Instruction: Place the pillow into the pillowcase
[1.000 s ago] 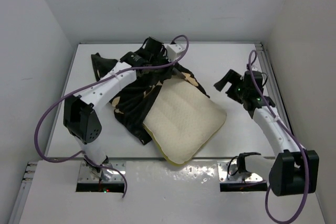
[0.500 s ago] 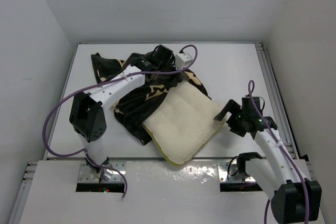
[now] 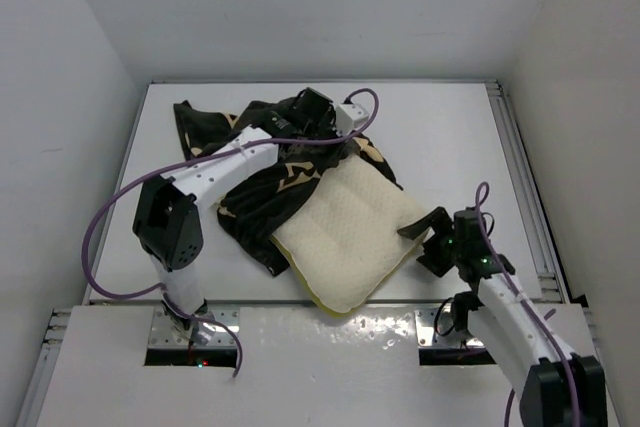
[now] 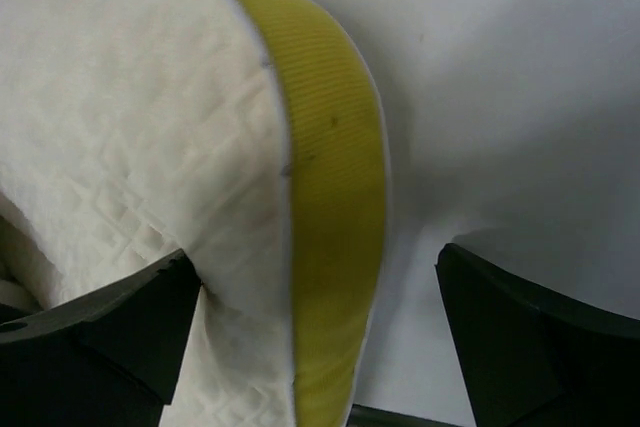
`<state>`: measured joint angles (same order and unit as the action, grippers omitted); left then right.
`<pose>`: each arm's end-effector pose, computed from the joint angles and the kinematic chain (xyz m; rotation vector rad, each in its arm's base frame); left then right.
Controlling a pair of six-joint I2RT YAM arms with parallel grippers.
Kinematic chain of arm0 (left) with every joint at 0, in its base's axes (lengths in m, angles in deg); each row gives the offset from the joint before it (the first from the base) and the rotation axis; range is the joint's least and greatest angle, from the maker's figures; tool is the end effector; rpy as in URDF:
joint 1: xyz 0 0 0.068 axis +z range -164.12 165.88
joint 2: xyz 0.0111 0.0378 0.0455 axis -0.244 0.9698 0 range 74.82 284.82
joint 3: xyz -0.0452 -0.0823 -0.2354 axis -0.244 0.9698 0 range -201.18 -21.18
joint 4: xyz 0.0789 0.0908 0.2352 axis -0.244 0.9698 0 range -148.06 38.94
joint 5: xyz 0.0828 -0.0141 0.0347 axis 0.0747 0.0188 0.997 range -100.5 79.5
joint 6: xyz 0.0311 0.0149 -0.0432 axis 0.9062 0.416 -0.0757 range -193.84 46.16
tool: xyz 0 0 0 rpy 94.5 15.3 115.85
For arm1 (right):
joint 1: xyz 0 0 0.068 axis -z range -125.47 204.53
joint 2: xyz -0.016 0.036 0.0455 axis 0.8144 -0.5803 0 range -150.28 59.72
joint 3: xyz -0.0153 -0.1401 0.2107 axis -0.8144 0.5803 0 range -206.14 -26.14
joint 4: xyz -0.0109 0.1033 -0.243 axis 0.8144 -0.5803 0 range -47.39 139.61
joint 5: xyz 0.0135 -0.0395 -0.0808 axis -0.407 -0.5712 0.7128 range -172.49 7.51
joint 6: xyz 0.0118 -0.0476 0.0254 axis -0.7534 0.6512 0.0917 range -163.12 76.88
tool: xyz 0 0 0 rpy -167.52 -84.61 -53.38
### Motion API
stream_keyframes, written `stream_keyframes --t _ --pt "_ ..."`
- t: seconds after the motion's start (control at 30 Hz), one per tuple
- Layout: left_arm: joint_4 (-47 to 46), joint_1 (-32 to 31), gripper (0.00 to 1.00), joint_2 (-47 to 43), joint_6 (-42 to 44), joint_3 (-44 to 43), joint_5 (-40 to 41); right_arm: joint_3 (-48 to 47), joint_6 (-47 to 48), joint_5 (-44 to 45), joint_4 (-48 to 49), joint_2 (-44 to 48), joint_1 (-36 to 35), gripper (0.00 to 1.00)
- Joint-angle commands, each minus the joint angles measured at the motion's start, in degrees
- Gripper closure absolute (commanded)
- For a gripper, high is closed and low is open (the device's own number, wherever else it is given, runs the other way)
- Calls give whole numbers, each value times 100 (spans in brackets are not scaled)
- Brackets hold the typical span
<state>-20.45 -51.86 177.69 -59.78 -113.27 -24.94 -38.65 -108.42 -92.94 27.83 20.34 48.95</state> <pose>0.3126 -0.2537 0.2813 1.1698 2.1405 -0.4918 0.1518 0.0217 0.1266 1.1949 2.2585 0.7493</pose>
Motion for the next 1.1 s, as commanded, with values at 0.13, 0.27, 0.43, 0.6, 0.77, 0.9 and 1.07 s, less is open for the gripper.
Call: stream_keyframes --t 0.13,0.27,0.43,0.6,0.77,0.9,1.07 --pt "-34 -243 100 22 96 -256 -147 75 -362 15 2899 -1659 -1163 6" --pt "28 -339 100 5 193 -300 -261 -243 -299 307 3670 -2511 -1489 46" --pt "36 -410 100 -56 298 -327 -288 -918 103 325 4025 -3023 -1700 100" --pt "-34 -410 100 -74 448 -414 -165 -2053 1685 948 3531 -2884 -2552 100" --pt "-8 -261 100 -74 562 -555 -147 -1835 2653 1001 4697 -2146 -3413 100" --pt "36 -225 100 -118 580 -703 -401 -1192 2338 1493 5184 -1995 -3468 100" --pt "308 -690 100 -328 1123 -767 -1148 -1227 2188 1608 5306 -2363 -3318 100"
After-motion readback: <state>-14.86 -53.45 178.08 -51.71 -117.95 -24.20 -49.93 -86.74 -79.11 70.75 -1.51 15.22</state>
